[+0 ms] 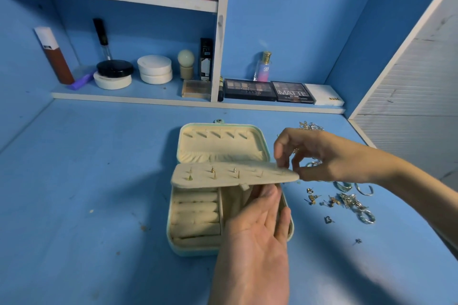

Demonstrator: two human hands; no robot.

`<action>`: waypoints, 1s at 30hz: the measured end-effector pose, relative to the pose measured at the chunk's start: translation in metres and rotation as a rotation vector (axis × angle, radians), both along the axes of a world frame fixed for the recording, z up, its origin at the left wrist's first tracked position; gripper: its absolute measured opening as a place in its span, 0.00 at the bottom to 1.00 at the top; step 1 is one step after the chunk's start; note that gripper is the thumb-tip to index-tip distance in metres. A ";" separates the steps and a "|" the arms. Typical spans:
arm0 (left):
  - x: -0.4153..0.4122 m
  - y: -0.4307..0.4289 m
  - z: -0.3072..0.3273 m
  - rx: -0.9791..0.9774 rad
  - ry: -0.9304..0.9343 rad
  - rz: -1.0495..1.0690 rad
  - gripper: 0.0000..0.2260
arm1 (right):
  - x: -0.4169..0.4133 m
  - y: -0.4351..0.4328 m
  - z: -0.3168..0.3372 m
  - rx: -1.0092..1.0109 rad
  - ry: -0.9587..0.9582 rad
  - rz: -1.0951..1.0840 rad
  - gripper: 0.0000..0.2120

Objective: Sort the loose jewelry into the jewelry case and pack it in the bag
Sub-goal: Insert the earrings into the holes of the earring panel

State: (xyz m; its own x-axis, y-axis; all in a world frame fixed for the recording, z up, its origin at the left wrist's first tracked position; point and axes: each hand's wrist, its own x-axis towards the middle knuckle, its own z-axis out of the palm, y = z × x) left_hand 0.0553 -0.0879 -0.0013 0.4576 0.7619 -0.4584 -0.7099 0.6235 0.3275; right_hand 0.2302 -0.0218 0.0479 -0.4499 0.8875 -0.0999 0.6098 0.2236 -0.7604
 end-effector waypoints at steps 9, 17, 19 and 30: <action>0.004 0.018 0.017 0.056 0.030 0.008 0.26 | 0.002 0.003 -0.005 0.033 0.201 -0.168 0.05; -0.009 0.028 0.011 0.187 0.113 0.115 0.24 | -0.003 0.014 -0.012 0.092 0.283 -0.304 0.09; -0.020 0.034 0.008 0.357 0.276 0.180 0.19 | -0.005 0.018 -0.014 0.098 0.298 -0.335 0.08; -0.077 0.118 -0.021 0.956 1.206 0.582 0.20 | -0.011 0.035 -0.024 0.102 0.290 -0.461 0.09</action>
State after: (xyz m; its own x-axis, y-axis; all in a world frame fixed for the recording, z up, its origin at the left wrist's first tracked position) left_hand -0.0219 0.0298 -0.0224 -0.2240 0.8919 0.3929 0.1726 -0.3604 0.9167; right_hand 0.2194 0.0127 0.0234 -0.0092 0.9977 0.0671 0.4308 0.0645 -0.9001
